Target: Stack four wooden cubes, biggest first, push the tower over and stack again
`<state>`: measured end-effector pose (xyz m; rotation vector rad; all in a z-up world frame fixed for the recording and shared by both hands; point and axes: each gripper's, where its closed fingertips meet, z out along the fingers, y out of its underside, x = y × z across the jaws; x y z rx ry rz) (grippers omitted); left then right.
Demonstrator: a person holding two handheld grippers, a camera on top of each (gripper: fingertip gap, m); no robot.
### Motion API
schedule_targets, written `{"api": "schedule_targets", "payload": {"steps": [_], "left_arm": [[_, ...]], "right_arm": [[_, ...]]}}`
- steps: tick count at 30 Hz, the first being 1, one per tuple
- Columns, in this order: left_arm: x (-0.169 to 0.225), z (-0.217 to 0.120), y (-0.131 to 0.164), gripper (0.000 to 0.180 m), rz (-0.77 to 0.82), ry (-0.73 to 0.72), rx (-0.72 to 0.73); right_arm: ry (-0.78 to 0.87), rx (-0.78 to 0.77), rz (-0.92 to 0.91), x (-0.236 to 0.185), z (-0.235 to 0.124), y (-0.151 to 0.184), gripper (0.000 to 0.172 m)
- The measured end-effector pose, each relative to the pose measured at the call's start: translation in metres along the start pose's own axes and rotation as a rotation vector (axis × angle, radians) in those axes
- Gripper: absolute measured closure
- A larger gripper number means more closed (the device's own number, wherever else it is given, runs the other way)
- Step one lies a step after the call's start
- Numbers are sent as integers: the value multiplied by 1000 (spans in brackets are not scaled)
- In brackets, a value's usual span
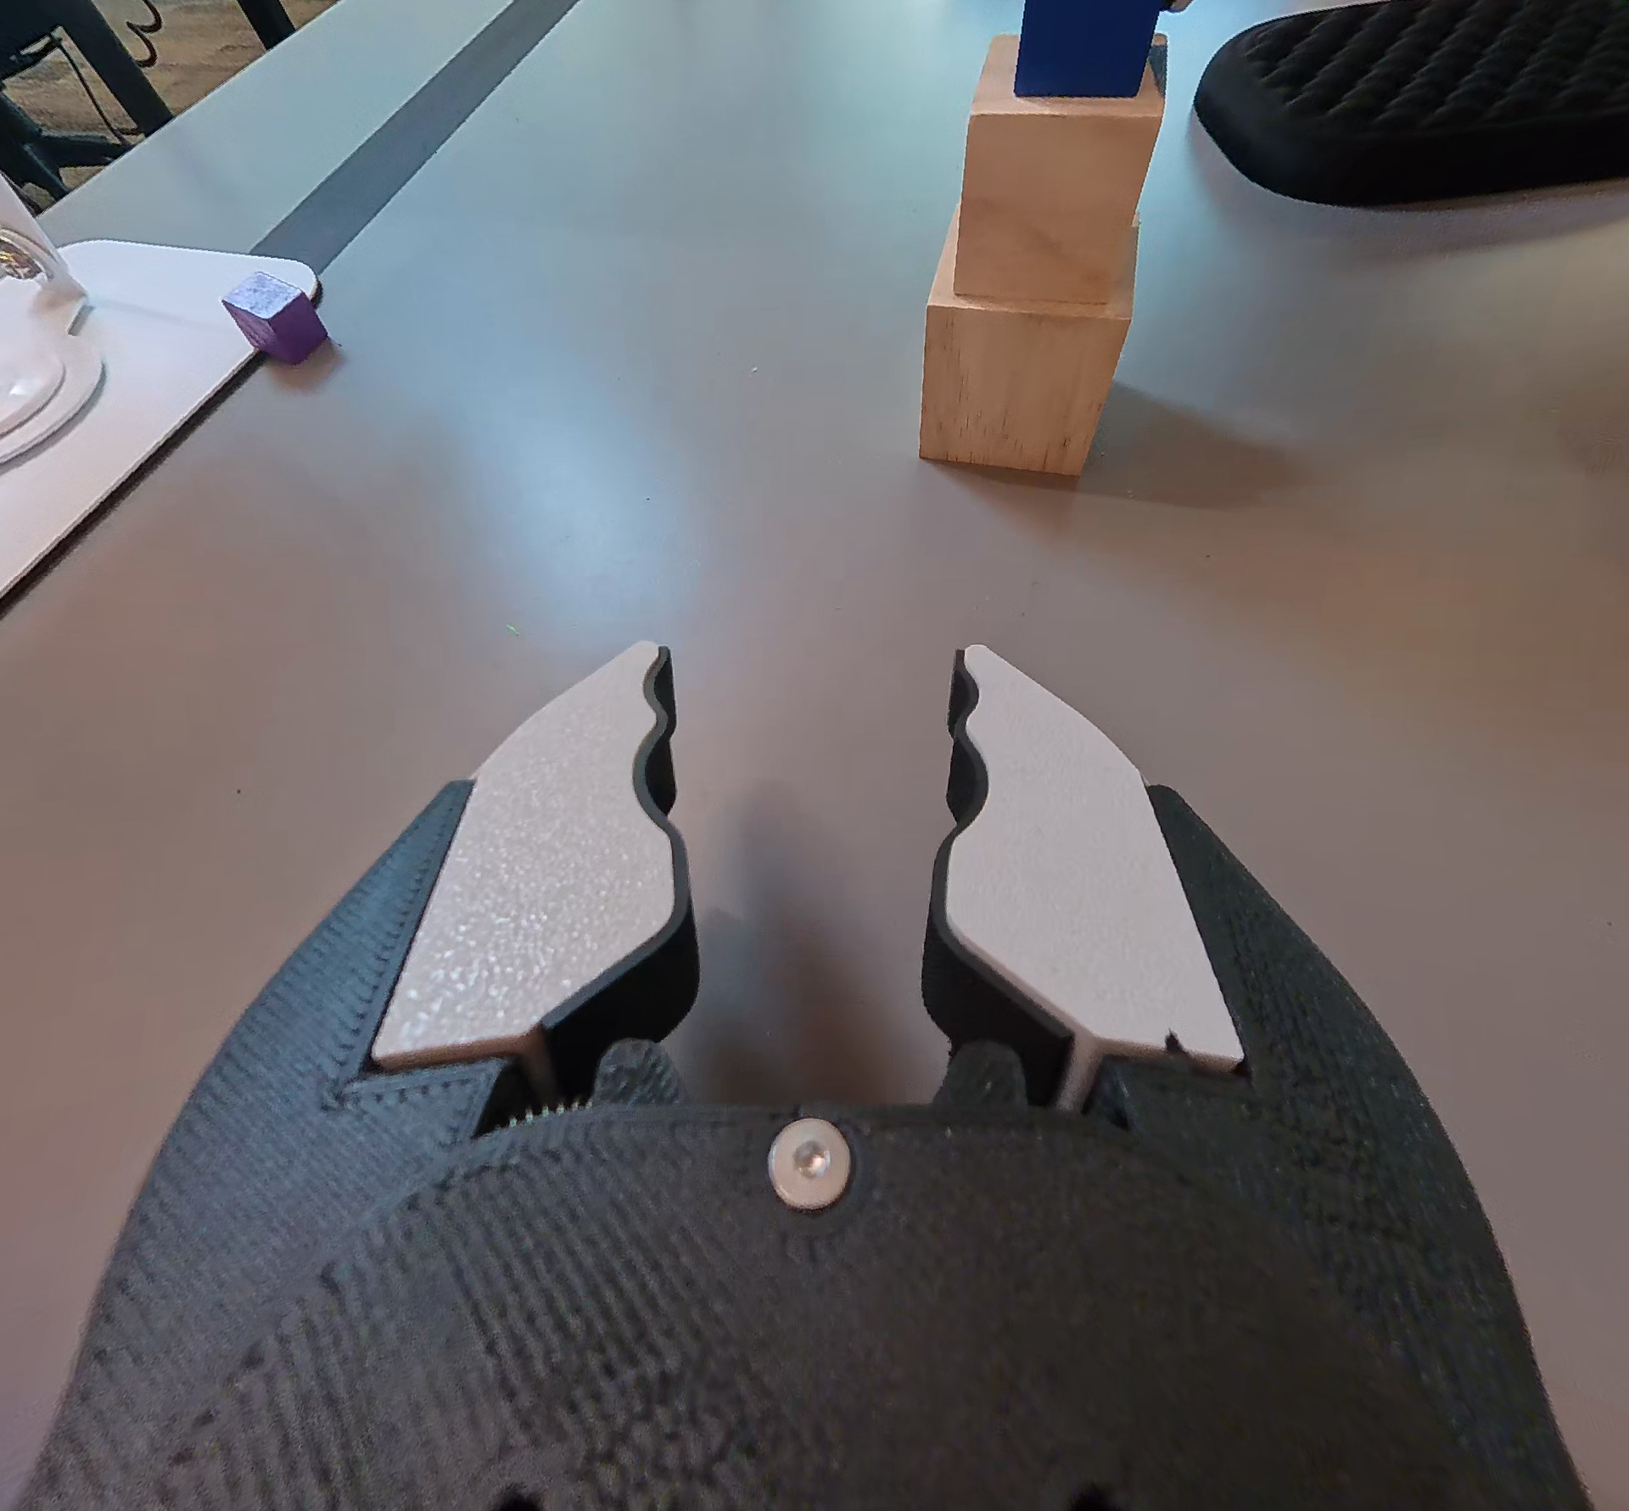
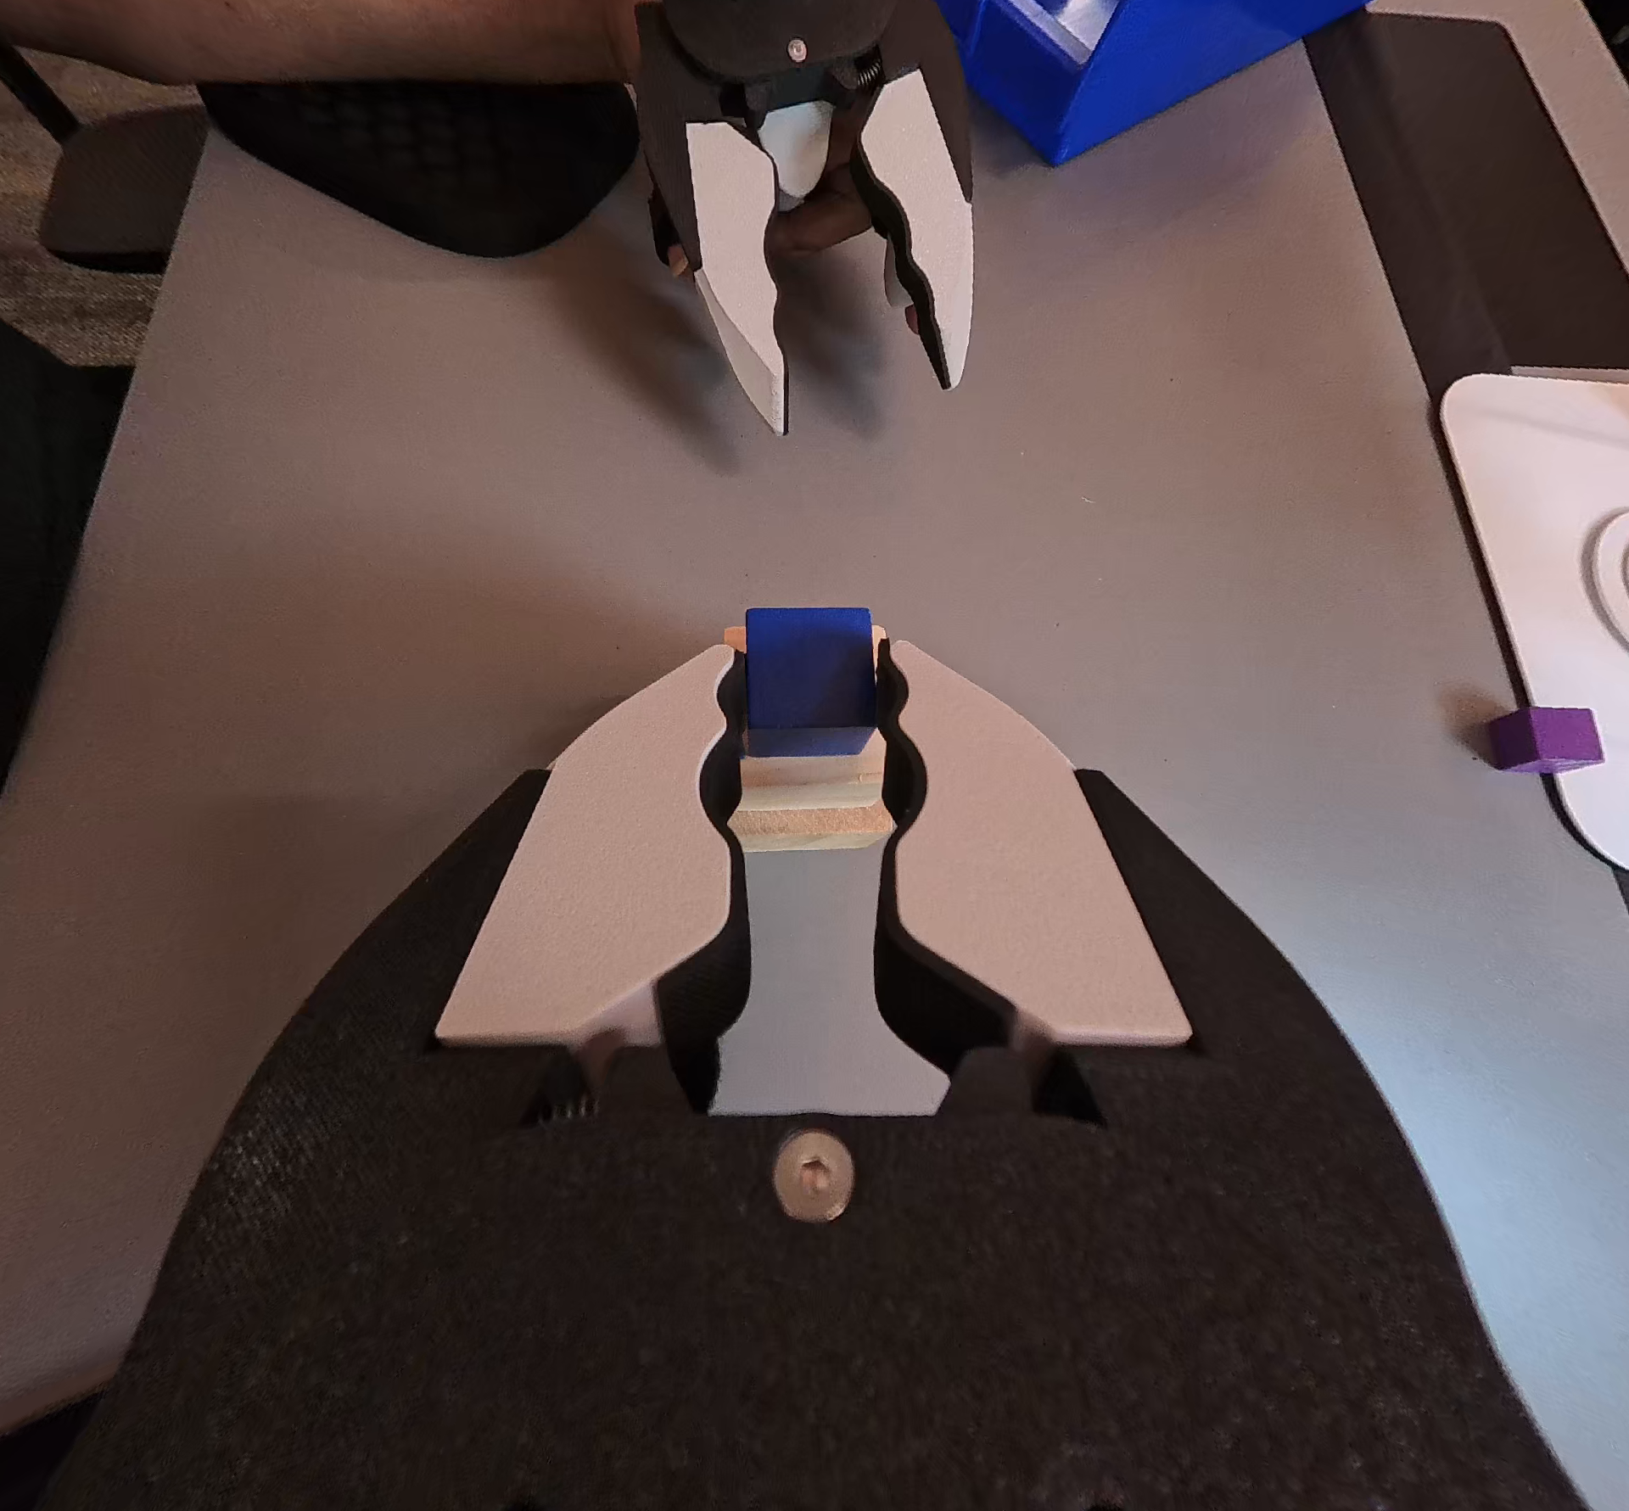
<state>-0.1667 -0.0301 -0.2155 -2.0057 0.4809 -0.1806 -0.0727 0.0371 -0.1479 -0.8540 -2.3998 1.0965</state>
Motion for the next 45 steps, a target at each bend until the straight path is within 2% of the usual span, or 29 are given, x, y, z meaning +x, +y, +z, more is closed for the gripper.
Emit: {"api": "schedule_targets", "payload": {"steps": [10,13,18,21,24,26,31,34,39,45], "left_arm": [[1,1,1,120,-1,4,-3],[1,1,1,120,-1,4,-4],[1,1,2,120,-3,6,-6],[2,2,2,120,-4,8,-7],[2,2,2,120,-5,9,-9],[2,3,3,120,-5,11,-12],[3,4,4,121,-9,9,-14],[2,3,3,121,-19,9,-4],[3,3,1,121,-23,20,5],[4,3,2,121,-19,41,-1]], "right_arm": [[-1,-15,-14,0,0,0,143],[-4,1,-10,0,-1,-2,138],[-28,69,5,-1,-10,-15,131],[-12,164,50,10,-22,-32,131],[82,238,105,42,-33,-41,132],[163,228,132,71,-33,-36,133],[320,121,168,152,-9,5,132],[355,70,194,191,13,33,133],[384,-8,183,233,45,60,132],[418,-72,149,264,65,73,129]]}}
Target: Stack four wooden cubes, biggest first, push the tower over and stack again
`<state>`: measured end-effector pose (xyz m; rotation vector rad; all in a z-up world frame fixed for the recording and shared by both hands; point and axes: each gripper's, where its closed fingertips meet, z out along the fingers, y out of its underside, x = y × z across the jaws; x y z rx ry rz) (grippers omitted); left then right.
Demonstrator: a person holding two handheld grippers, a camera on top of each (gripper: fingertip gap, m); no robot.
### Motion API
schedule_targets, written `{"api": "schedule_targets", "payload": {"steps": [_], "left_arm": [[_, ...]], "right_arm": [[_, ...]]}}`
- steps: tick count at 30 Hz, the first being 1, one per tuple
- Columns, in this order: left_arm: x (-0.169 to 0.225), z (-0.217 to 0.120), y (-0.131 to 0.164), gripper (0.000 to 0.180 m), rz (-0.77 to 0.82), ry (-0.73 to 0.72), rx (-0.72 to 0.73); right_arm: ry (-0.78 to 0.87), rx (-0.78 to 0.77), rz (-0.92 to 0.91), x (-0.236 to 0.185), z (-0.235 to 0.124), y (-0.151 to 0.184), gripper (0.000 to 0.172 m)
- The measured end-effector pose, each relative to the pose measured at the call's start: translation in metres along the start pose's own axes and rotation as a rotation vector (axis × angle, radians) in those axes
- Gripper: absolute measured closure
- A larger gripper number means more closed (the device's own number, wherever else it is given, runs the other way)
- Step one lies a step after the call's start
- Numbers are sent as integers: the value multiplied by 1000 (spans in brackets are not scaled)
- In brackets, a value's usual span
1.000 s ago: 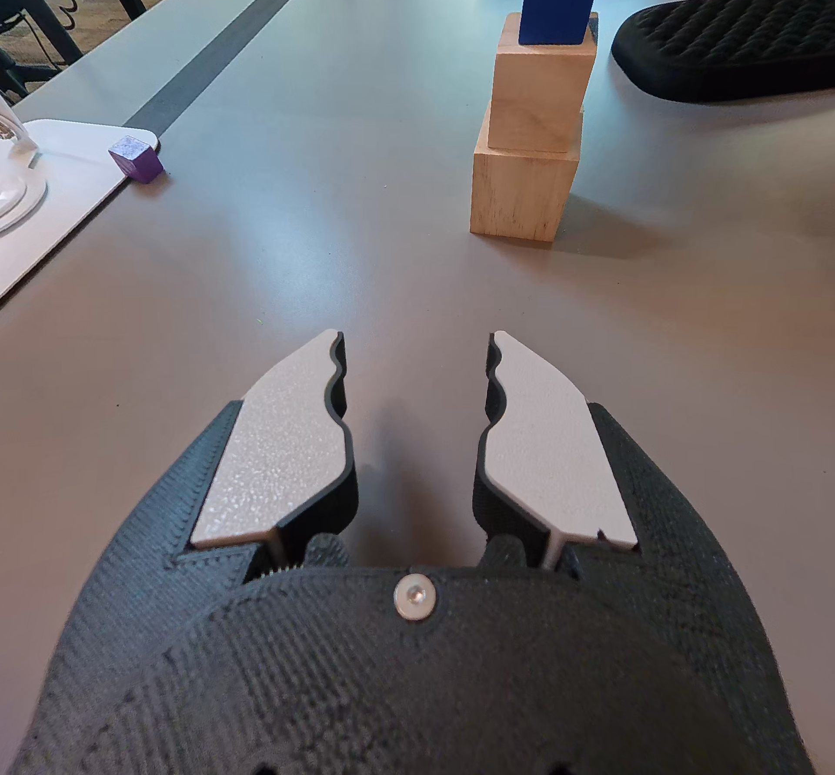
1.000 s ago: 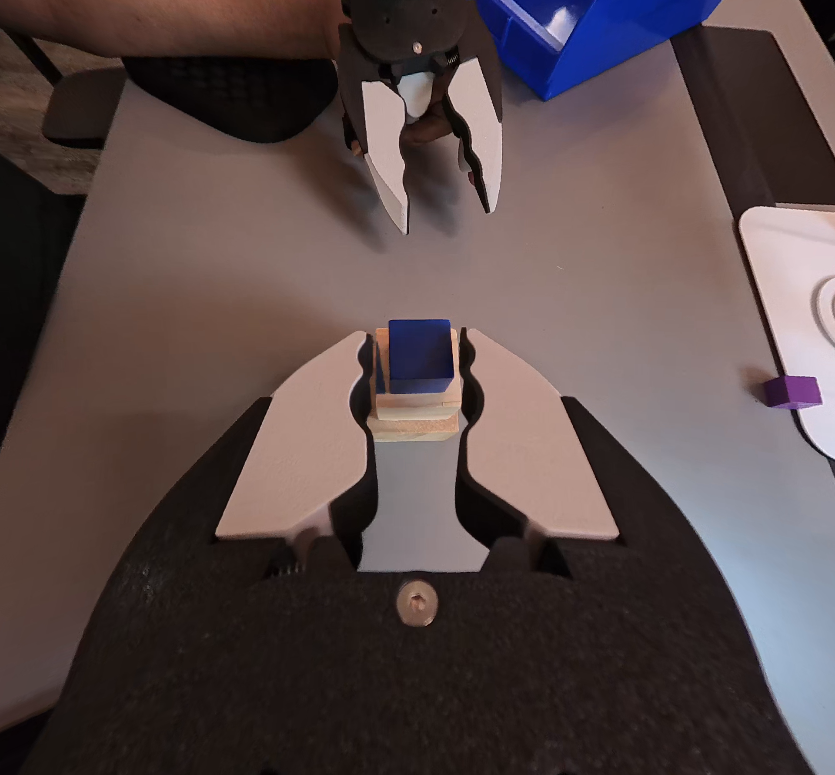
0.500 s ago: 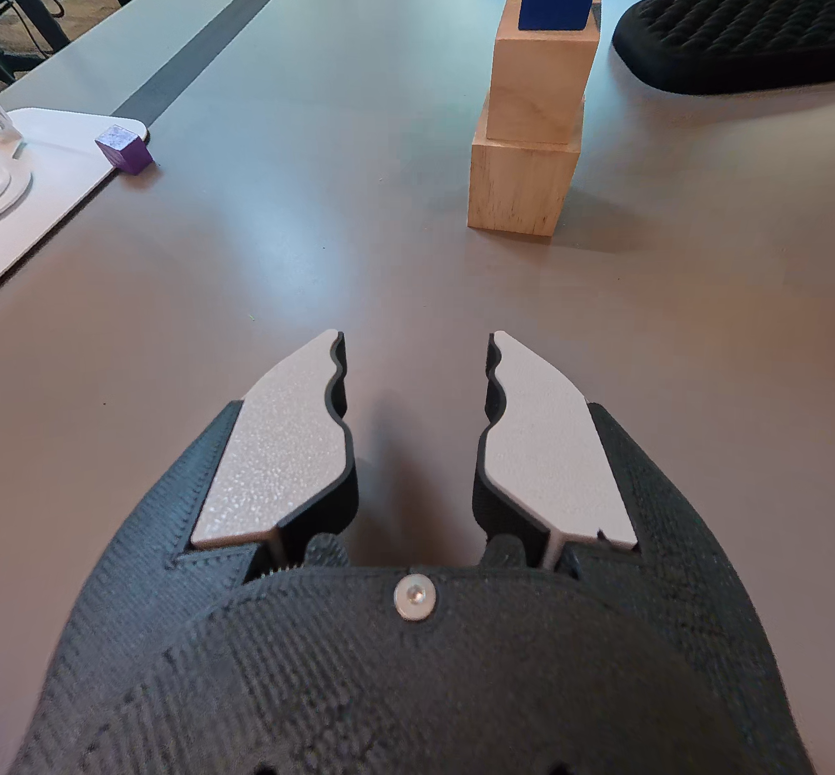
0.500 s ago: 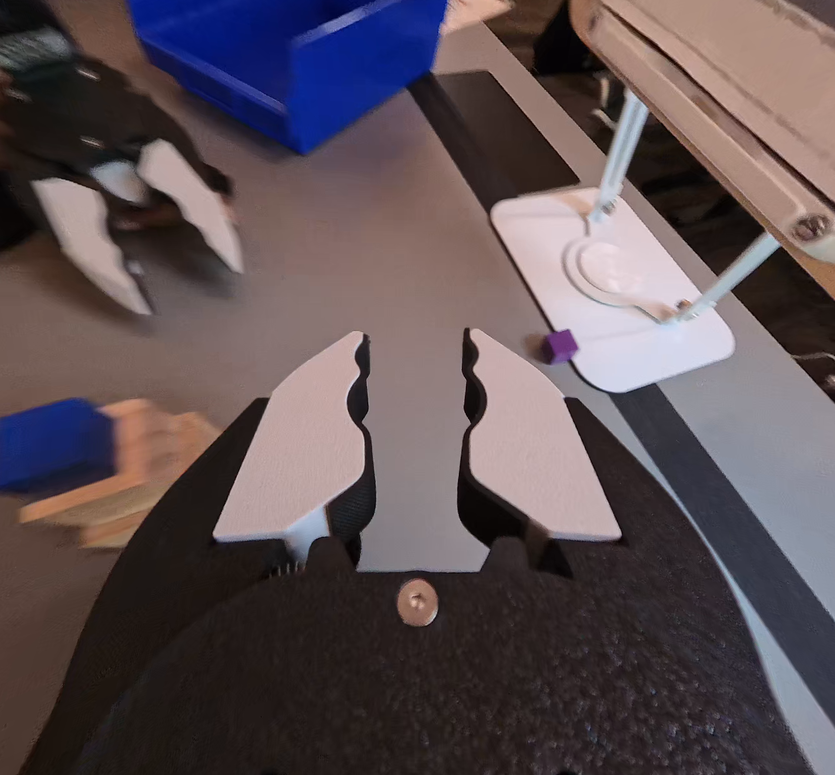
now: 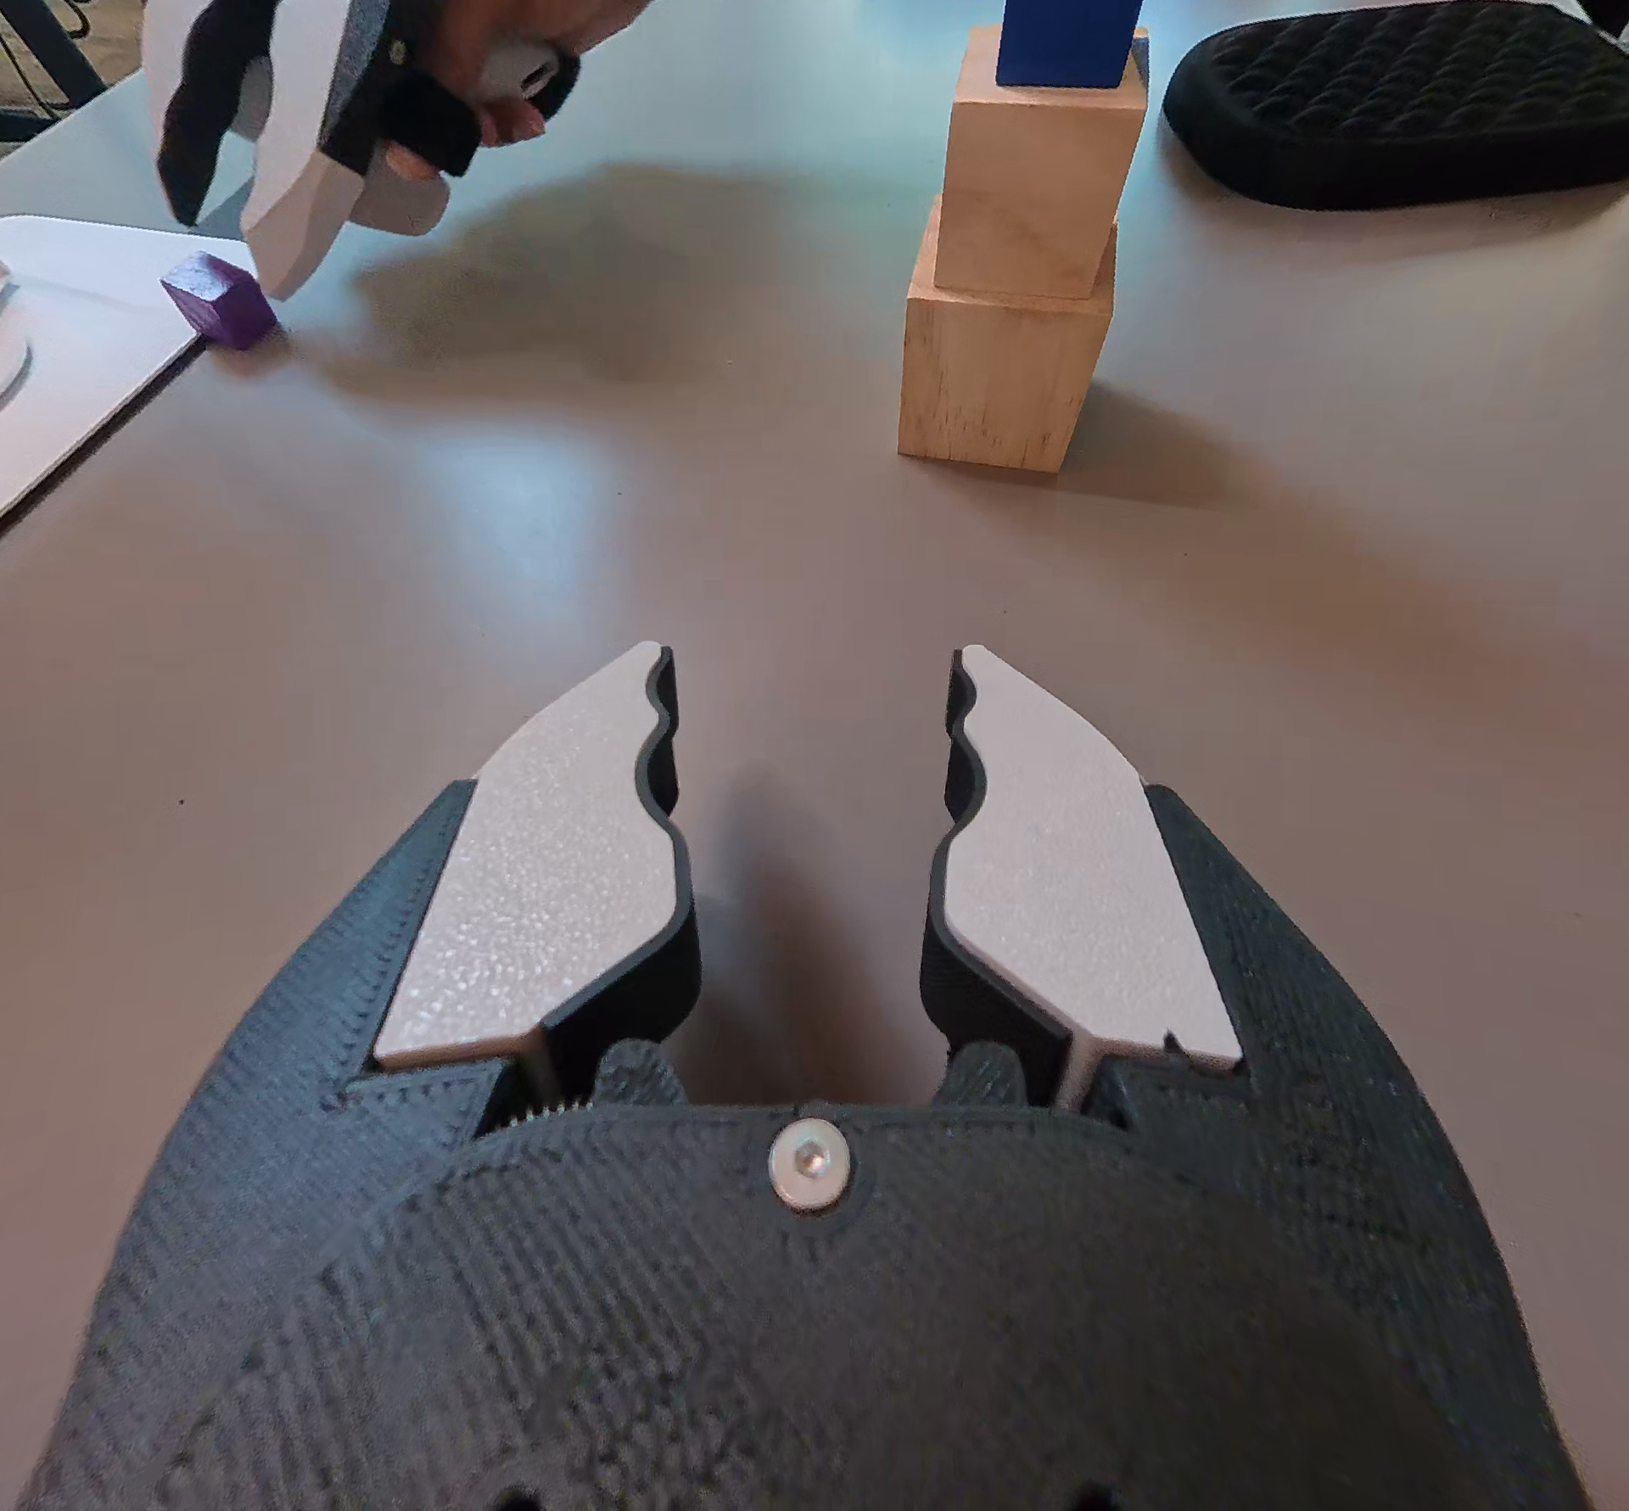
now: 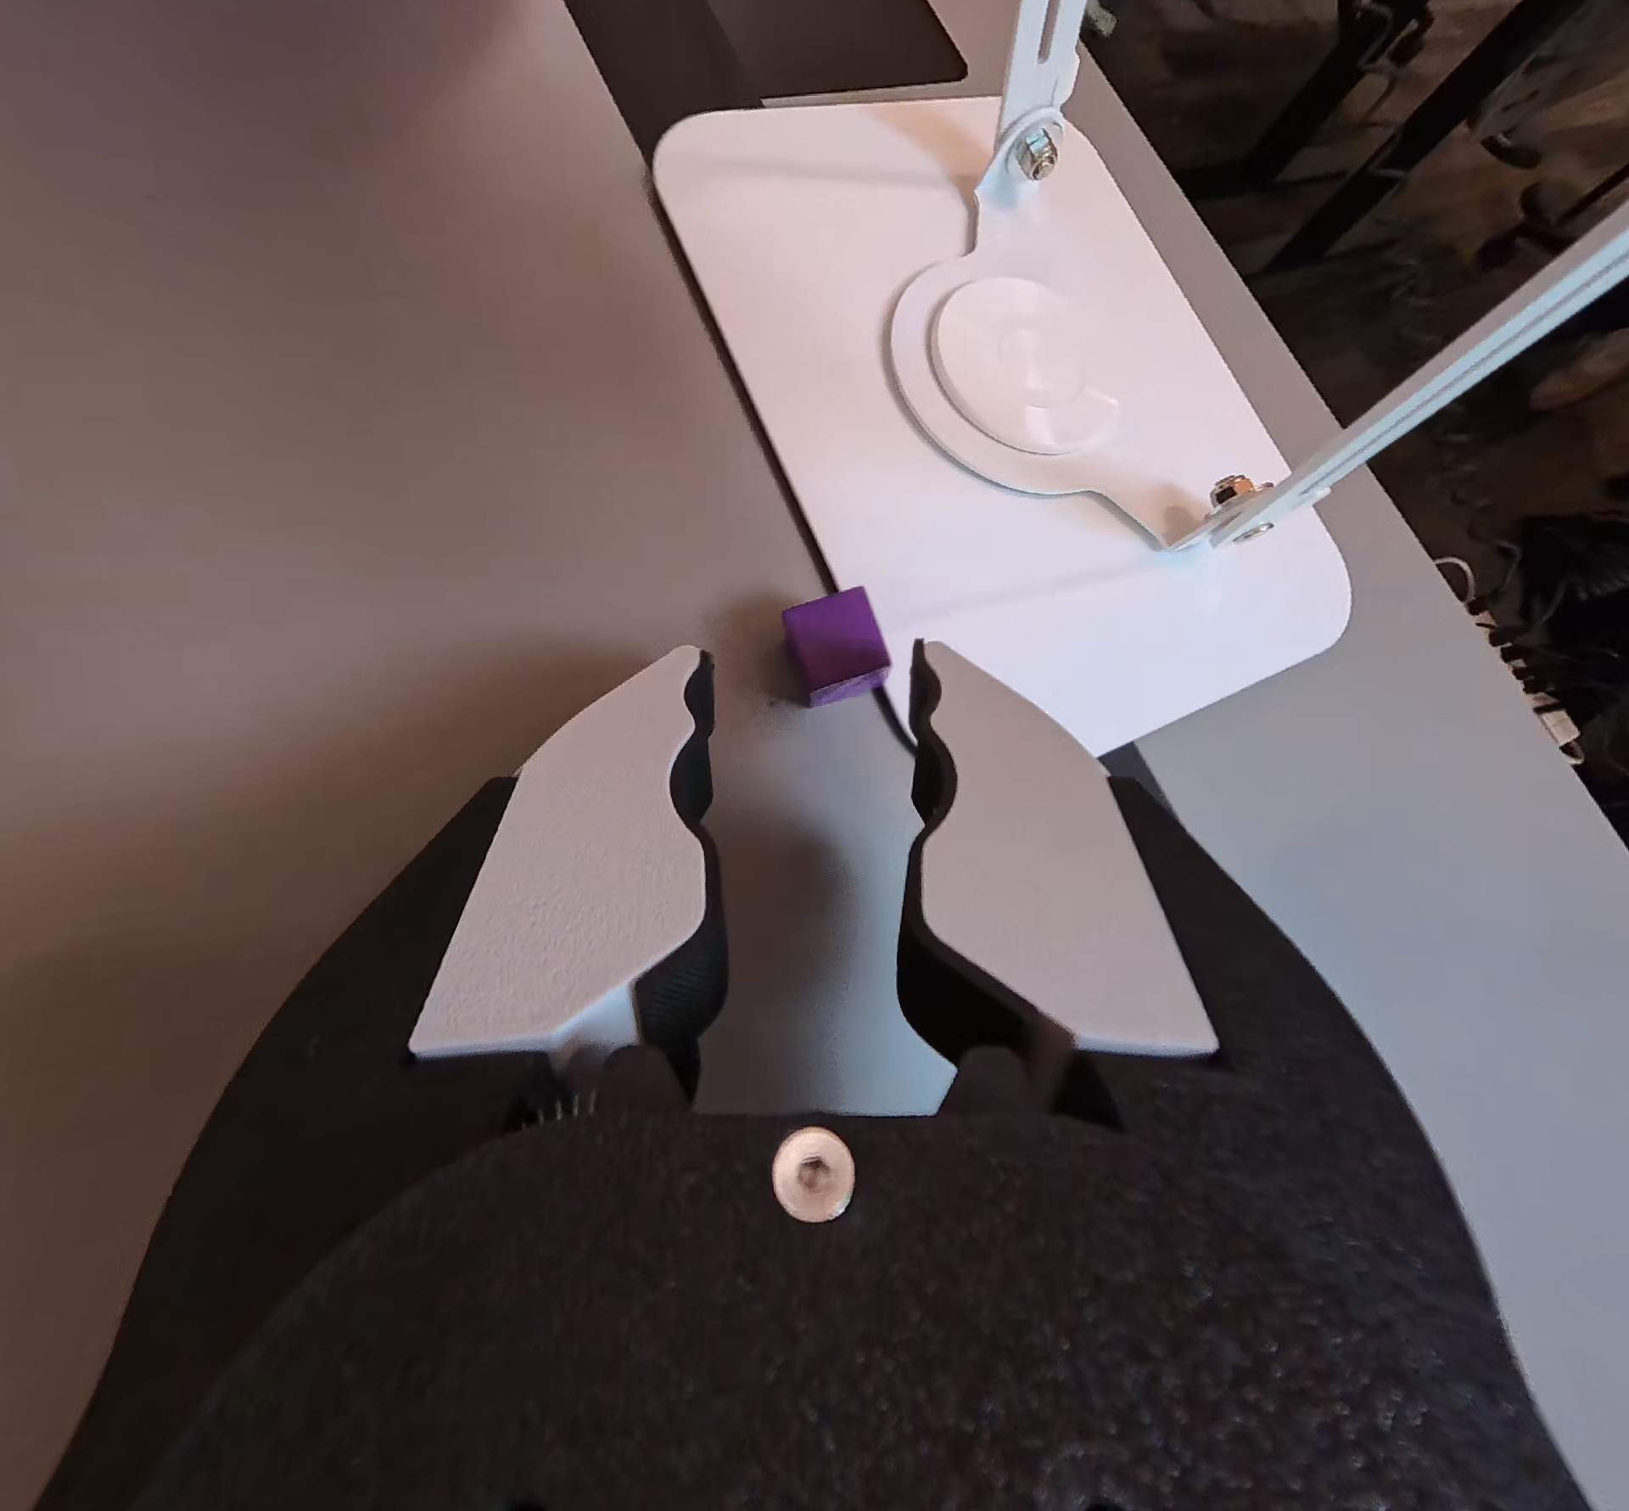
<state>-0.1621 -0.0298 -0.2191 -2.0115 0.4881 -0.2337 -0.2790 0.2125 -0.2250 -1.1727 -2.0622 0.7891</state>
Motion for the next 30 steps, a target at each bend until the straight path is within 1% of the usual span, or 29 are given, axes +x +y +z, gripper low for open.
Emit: {"api": "schedule_targets", "payload": {"steps": [4,5,6,7,9,11,15,24,27,30], "left_arm": [[0,0,0,121,2,6,-3],[0,0,1,121,3,7,-3],[-1,0,1,121,3,8,-4],[-1,-1,1,121,3,7,-5],[-1,-1,1,122,5,6,-8],[-1,-2,1,122,10,4,-7],[0,-3,-3,122,22,1,0],[7,-2,-11,124,55,-1,13],[8,-2,-12,124,57,-7,16],[9,-2,-15,124,60,-8,22]], "right_arm": [[-3,-20,4,9,12,2,129],[-8,-26,4,10,15,3,132],[-11,-34,0,10,16,4,144],[-6,-41,-12,10,17,6,150],[-15,-34,-27,5,15,4,150],[-61,-6,-9,-6,7,-3,150],[-122,43,-12,-35,-25,-23,150],[-227,124,-50,-110,-125,-63,150],[-286,129,-80,-142,-154,-68,150],[-328,118,-106,-168,-173,-65,150]]}}
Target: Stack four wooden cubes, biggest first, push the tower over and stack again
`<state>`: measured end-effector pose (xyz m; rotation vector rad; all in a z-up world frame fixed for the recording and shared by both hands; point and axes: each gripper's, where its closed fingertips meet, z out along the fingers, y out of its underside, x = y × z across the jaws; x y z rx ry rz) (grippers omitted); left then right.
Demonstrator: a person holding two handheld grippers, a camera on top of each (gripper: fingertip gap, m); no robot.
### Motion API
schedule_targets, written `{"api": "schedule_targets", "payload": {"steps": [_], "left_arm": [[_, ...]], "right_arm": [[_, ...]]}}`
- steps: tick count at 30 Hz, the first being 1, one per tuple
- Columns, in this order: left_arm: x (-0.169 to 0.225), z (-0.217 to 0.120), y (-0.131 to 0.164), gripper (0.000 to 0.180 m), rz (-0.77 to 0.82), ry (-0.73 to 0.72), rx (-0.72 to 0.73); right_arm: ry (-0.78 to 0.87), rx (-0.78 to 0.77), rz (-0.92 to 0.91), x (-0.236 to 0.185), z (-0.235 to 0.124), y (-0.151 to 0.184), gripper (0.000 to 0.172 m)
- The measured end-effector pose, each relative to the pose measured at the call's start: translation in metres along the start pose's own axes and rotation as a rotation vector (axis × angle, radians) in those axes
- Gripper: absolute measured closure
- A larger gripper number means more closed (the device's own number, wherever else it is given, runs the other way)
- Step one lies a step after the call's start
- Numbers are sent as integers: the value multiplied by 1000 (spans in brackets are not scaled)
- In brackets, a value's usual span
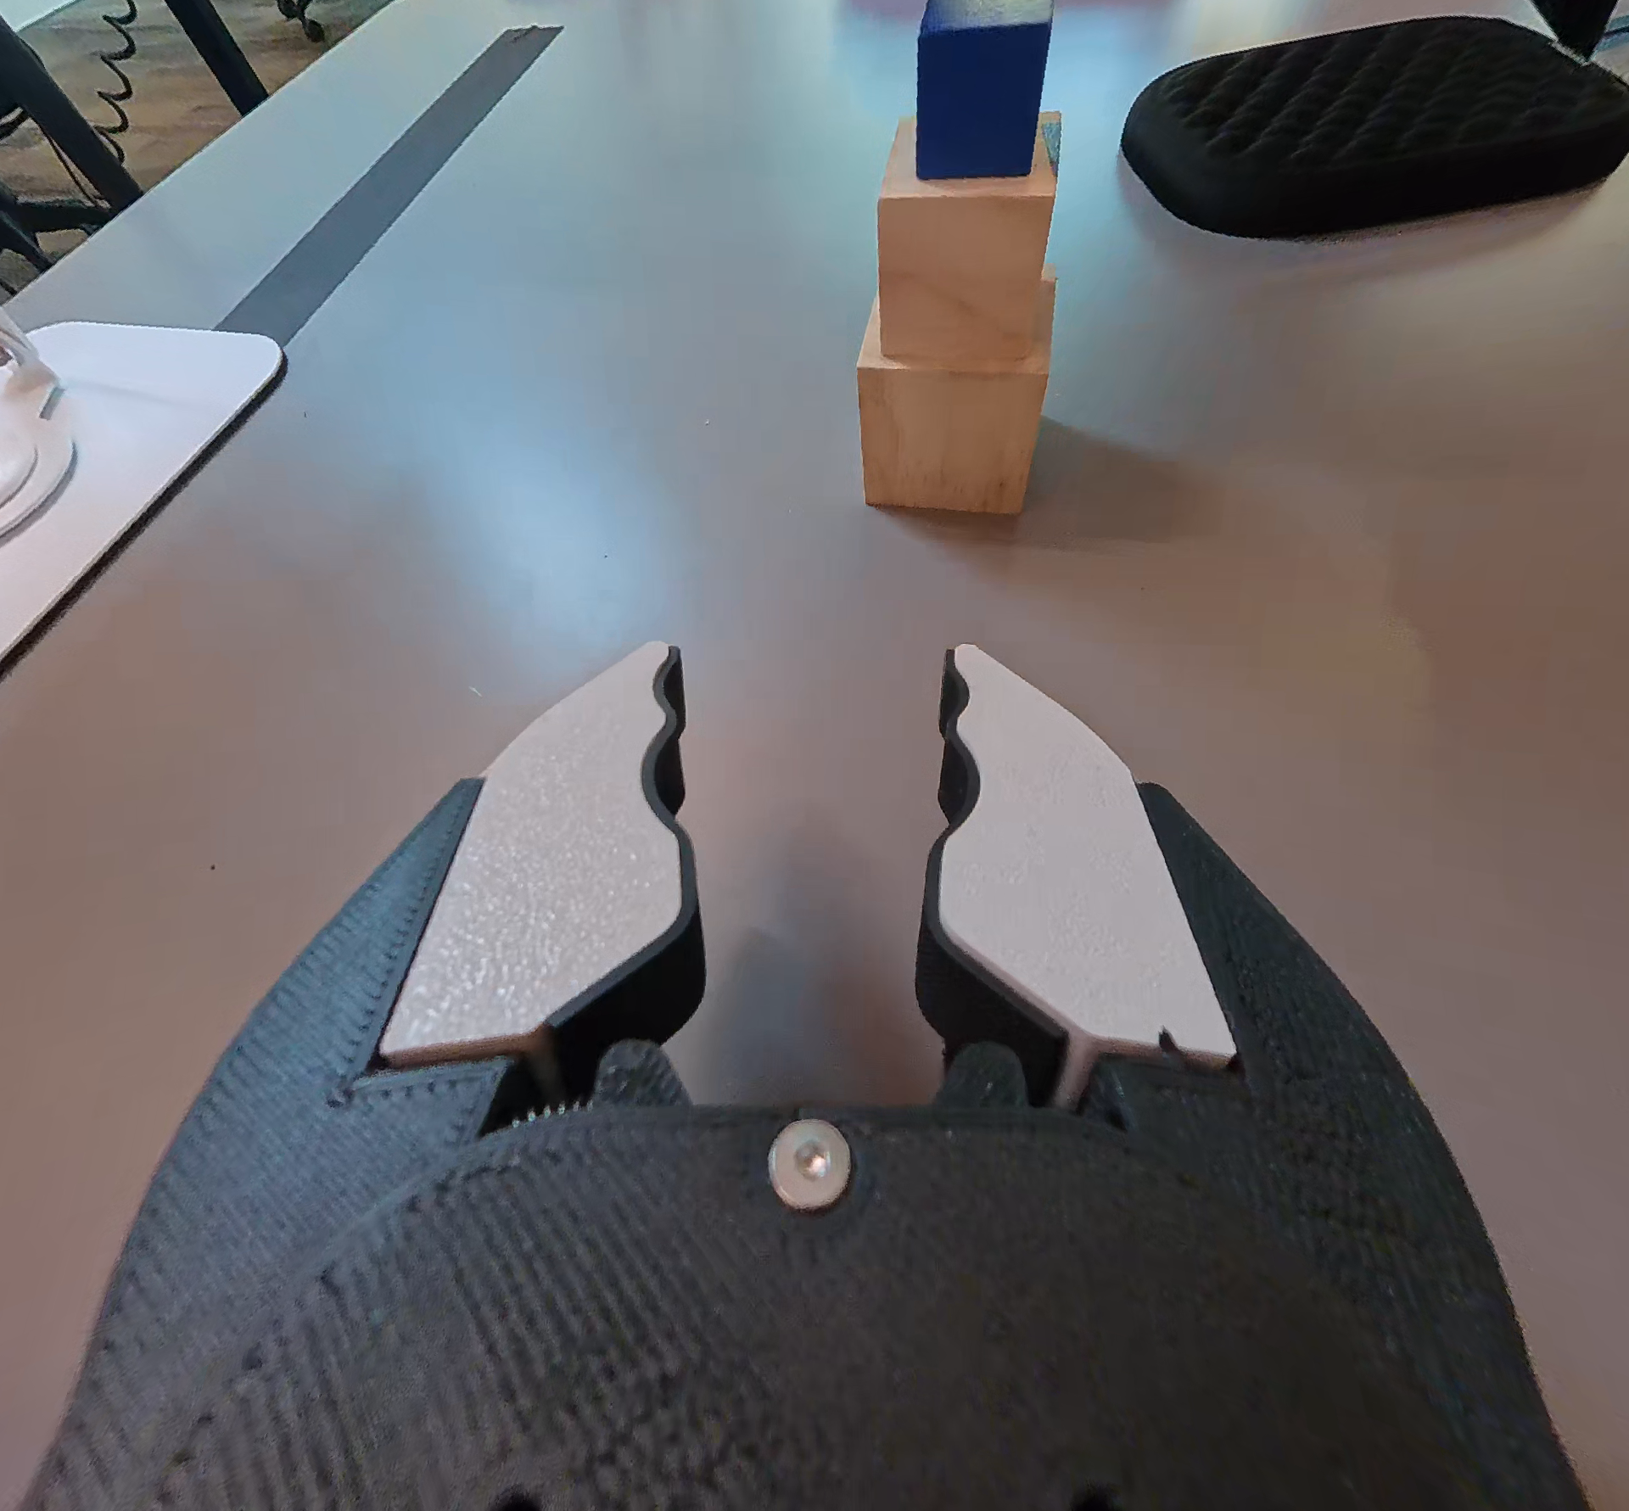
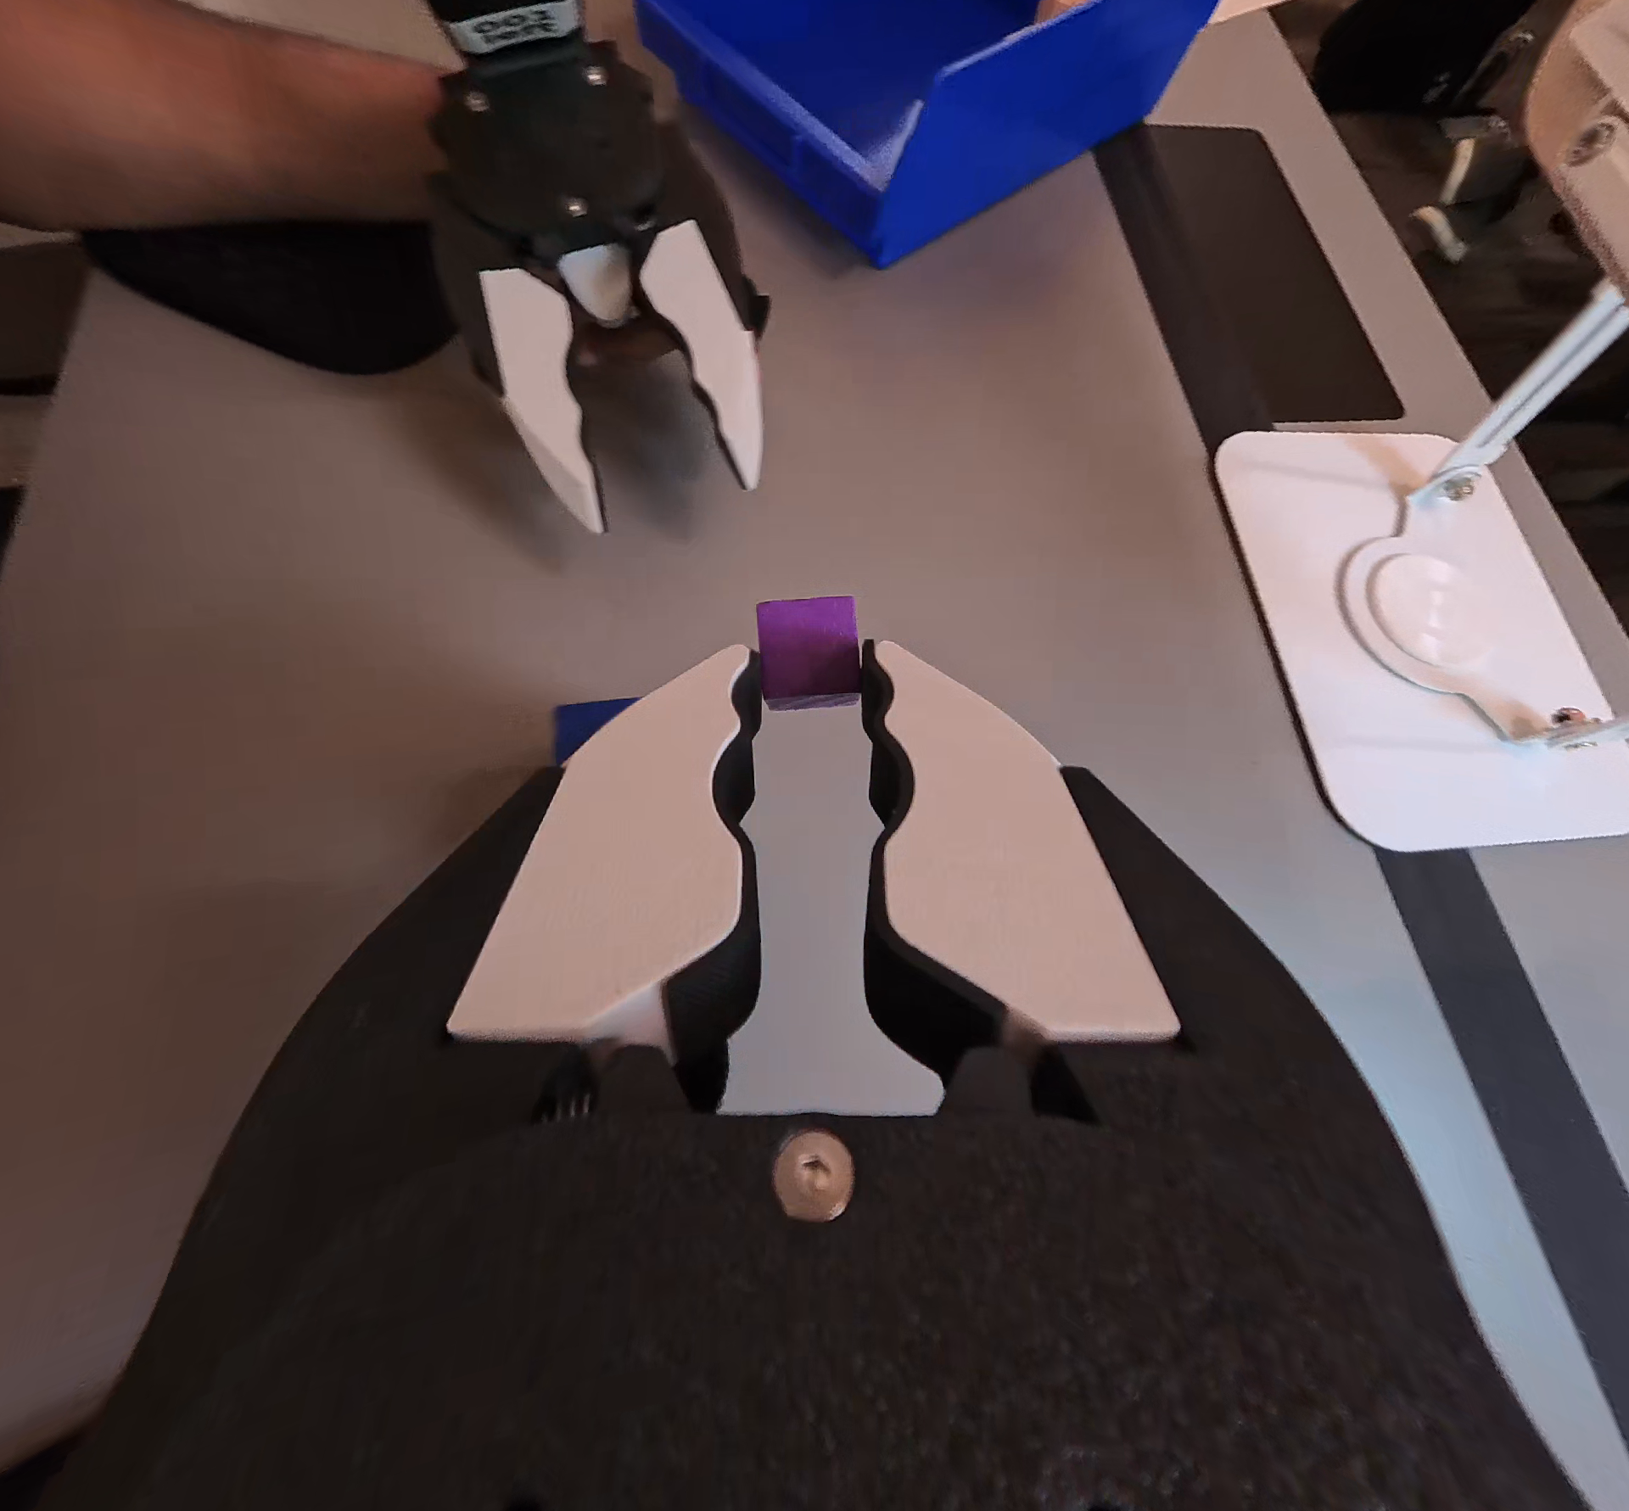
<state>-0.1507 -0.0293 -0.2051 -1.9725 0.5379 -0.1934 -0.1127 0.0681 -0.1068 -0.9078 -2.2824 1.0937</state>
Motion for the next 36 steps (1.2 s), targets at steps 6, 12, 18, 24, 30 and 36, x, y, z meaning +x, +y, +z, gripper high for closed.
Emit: {"api": "schedule_targets", "payload": {"steps": [6,12,18,24,30,36], "left_arm": [[5,3,-2,125,8,5,-3],[3,5,3,125,-5,3,-16],[1,6,8,126,-14,3,-28],[1,6,10,126,-15,4,-34],[1,6,9,126,-14,5,-34],[1,6,9,126,-14,4,-33]], "right_arm": [[-31,-22,-7,-34,-6,7,150],[-54,-37,4,-44,-5,16,150],[-83,-53,16,-47,-5,19,150],[-105,-86,10,-49,-4,19,150],[-120,-131,1,-49,-3,20,150],[-136,-143,-5,-50,-2,20,150]]}}
